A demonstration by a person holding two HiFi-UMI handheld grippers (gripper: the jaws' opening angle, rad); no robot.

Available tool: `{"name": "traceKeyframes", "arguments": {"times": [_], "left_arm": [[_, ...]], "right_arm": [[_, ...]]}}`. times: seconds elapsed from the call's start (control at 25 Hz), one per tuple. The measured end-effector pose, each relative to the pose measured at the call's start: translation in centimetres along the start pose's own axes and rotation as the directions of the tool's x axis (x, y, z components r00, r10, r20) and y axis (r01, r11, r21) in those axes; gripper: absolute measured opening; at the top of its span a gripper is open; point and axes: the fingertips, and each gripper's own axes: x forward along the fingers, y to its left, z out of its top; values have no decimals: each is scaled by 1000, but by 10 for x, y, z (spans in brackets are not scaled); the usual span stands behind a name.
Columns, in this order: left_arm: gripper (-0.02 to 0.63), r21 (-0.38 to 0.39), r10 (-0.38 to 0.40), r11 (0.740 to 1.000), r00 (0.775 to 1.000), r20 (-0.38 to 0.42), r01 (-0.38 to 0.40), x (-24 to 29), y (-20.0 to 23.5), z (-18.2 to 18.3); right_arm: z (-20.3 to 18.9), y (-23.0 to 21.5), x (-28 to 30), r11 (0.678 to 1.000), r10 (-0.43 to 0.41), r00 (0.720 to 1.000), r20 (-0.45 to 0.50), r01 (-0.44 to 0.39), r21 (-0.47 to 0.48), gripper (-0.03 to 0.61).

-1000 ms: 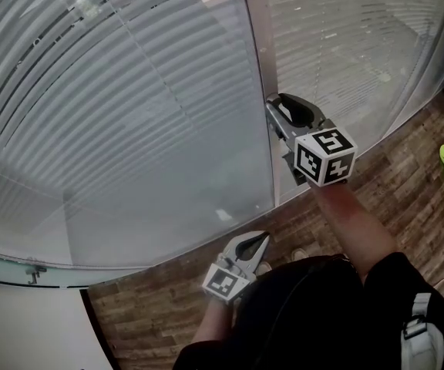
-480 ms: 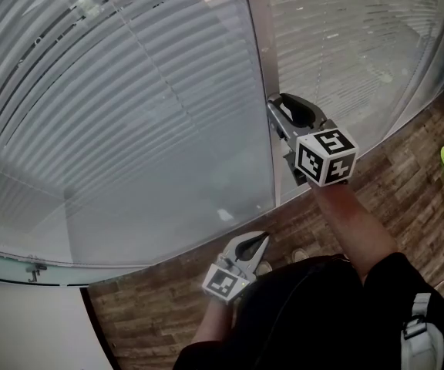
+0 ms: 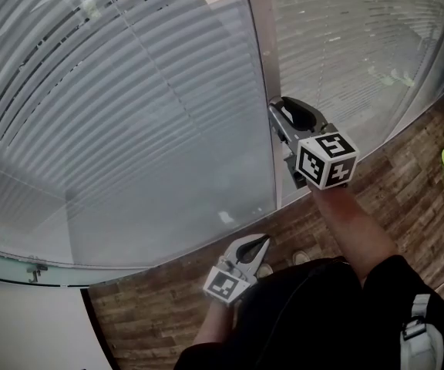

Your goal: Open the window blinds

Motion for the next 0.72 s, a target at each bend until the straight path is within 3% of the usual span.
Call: {"name": "traceKeyframes", "arguments": {"times": [0.56, 0.72], "left_arm": [[5, 5, -28, 1000, 1000, -4, 29, 9, -2, -1], [5, 1, -30, 1000, 1000, -10, 30, 11, -2, -1]], "right_arm": [[0, 1, 1, 1000, 18, 1000, -5, -18, -19, 137], [1, 9, -3, 994, 63, 998, 6, -62, -95, 267]]}}
